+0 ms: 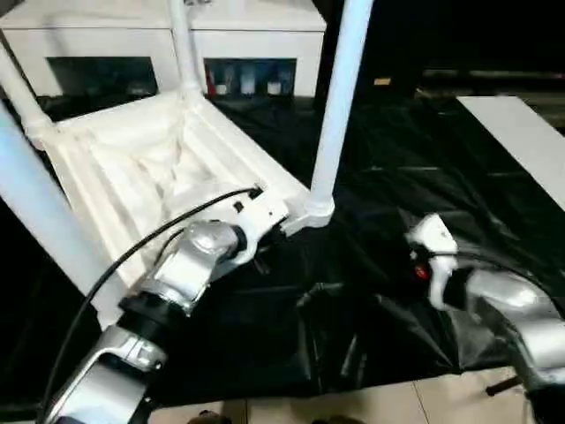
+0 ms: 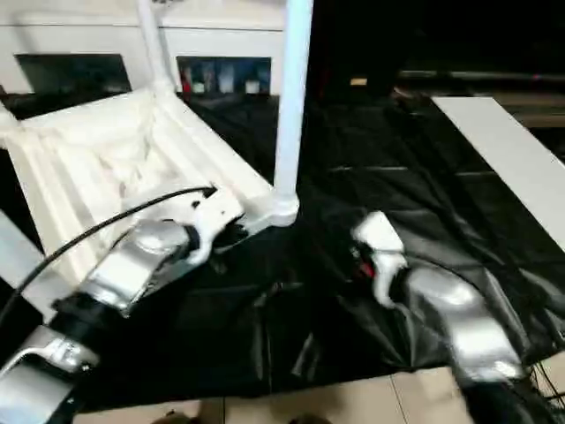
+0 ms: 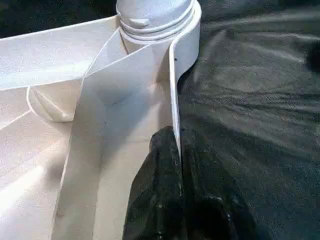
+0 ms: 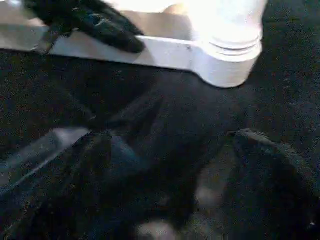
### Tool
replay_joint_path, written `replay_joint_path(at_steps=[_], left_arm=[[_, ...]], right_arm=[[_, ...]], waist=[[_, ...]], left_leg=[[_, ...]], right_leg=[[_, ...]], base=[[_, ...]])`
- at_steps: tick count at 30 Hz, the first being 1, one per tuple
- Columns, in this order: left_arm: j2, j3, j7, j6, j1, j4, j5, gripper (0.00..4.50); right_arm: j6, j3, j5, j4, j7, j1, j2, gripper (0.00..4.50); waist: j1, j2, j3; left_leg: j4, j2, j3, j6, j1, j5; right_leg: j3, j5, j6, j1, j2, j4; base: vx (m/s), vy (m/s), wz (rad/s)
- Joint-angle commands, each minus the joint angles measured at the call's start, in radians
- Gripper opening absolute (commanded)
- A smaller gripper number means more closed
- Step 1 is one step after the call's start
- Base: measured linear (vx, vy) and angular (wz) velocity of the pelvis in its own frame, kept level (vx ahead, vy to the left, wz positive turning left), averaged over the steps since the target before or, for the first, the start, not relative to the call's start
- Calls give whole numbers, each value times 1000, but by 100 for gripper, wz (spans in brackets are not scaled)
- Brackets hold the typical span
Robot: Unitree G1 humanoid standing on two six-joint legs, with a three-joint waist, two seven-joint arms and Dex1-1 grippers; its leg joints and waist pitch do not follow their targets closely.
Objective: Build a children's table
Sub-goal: Rotate table base
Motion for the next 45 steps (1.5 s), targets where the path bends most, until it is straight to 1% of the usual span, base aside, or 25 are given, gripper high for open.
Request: replay_joint_path(at_steps=[1,4,7,10,12,13,16,17,18,19,21,22,23,25,27,30,31,34,35,36,38,39,42,44,45], left_arm=[[16,-19,-12,-1,8,-16,12,0],[28,-22,-25,-14,19,-24,16,0],[27,-18,-8,-42,19,-23,26,0],[8,14,-3,-58,17,-34,-2,55],[-17,68,-6,-38,33,-103,-67,59],[-23,82,-6,-31,38,-125,-82,80],[-24,115,-36,15,90,-264,-151,95],[-23,118,-41,22,97,-281,-161,97],[2,116,-110,92,168,-443,-245,101],[20,107,-143,128,202,-513,-278,112],[57,89,-185,170,253,-606,-308,137],[67,85,-191,179,264,-624,-313,139],[89,75,-204,198,288,-664,-323,145],[129,74,-198,247,364,-765,-347,170],[124,92,-176,253,388,-781,-352,179],[142,124,-157,240,447,-792,-338,189],[148,130,-155,241,457,-793,-337,202],[155,142,-141,246,476,-796,-336,222],[162,141,-133,251,481,-799,-336,236],[168,138,-122,256,487,-802,-335,261],[169,133,-116,261,486,-803,-335,266],[164,130,-112,265,484,-803,-337,271],[163,123,-115,270,483,-807,-341,306],[161,118,-114,274,483,-811,-342,314],[162,114,-108,273,483,-812,-343,318]], right_arm=[[16,-14,10,-36,22,14,-24,446],[-3,0,-19,-54,-13,34,-19,446],[-20,4,-39,-54,-48,31,-3,446],[-26,8,-44,-61,-74,24,21,450],[-23,11,-38,-80,-92,19,52,450],[-22,12,-37,-86,-97,19,59,450],[-29,31,-57,-78,-139,4,98,450],[-31,34,-61,-75,-145,2,102,450],[-40,57,-98,-22,-188,-34,138,450],[-41,67,-114,5,-206,-52,152,450],[-49,78,-128,42,-216,-80,176,450],[-50,80,-129,50,-216,-87,181,450],[-53,84,-131,67,-217,-102,193,450],[-80,103,-144,139,-218,-161,232,450],[-96,109,-148,179,-222,-189,248,450],[-146,124,-160,300,-205,-260,284,450],[-155,124,-157,326,-195,-274,292,450],[-179,128,-151,402,-157,-312,311,450],[-193,135,-156,450,-135,-335,317,450],[-216,146,-168,525,-106,-371,326,450],[-249,142,-192,667,-126,-442,345,450],[-268,123,-209,784,-194,-503,361,450],[-308,94,-228,899,-303,-565,373,450],[-354,27,-218,1008,-480,-634,379,450],[-386,-11,-208,1065,-580,-671,378,450]], waist=[[7,4,-68],[6,-1,-70],[5,0,-71],[7,1,-71],[8,1,-72],[8,1,-72],[8,3,-71],[10,6,-70],[8,8,-71],[2,7,-67],[2,11,-69],[-1,12,-64],[2,13,-64],[-4,6,-61],[-3,14,-60],[-7,12,-61],[-6,12,-61],[-2,16,-63],[-3,16,-66],[-7,17,-67],[-8,21,-68],[-9,22,-68],[-8,24,-67],[-3,30,-69],[-3,28,-70]], left_leg=[[-70,55,-29,55,20,-229],[-68,53,-29,58,17,-214],[-67,51,-29,59,16,-199],[-66,52,-28,60,17,-195],[-67,53,-29,59,15,-188],[-68,55,-29,59,15,-180],[-69,56,-28,59,16,-184],[-69,57,-29,55,17,-185],[-70,59,-30,39,18,-188],[-75,57,-31,40,11,-192],[-70,56,-27,27,24,-216],[-73,53,-26,26,18,-223],[-74,55,-27,16,25,-248],[-78,54,-27,4,21,-267],[-77,54,-25,-9,29,-272],[-77,50,-27,-17,23,-283],[-77,50,-26,-17,25,-283],[-76,50,-26,-17,26,-274],[-77,50,-27,-16,22,-255],[-76,49,-28,-14,21,-255],[-73,50,-27,-14,21,-248],[-71,49,-25,-16,22,-240],[-70,49,-23,-22,26,-252],[-68,50,-22,-30,30,-244],[-68,48,-21,-42,31,-245]], right_leg=[[42,-224,-208,44,-78,-86],[41,-210,-207,45,-79,-83],[41,-196,-209,44,-79,-81],[41,-188,-211,44,-79,-80],[41,-172,-219,47,-81,-77],[41,-152,-229,47,-81,-74],[41,-143,-240,45,-80,-71],[41,-146,-242,45,-81,-71],[42,-154,-247,46,-85,-66],[41,-168,-246,47,-83,-70],[42,-193,-239,37,-76,-73],[44,-201,-234,39,-73,-74],[43,-231,-222,34,-73,-74],[43,-264,-207,36,-73,-76],[45,-273,-198,28,-68,-79],[44,-290,-184,32,-69,-78],[45,-293,-178,30,-68,-80],[46,-271,-180,30,-68,-78],[44,-235,-186,35,-67,-71],[43,-217,-203,34,-67,-68],[43,-203,-223,34,-71,-66],[43,-192,-233,35,-71,-65],[43,-201,-238,33,-70,-67],[44,-187,-240,31,-72,-63],[42,-181,-238,29,-68,-60]], base=[[0,0,0],[0,0,0],[0,0,0],[0,0,0],[0,0,0],[0,0,0],[0,0,0],[0,0,0],[0,0,0],[0,0,0],[0,0,0],[0,0,0],[0,0,0],[0,0,0],[0,0,0],[0,0,0],[0,0,0],[0,0,0],[0,0,0],[0,0,0],[0,0,0],[0,0,0],[0,0,0],[0,0,0],[0,0,0]])
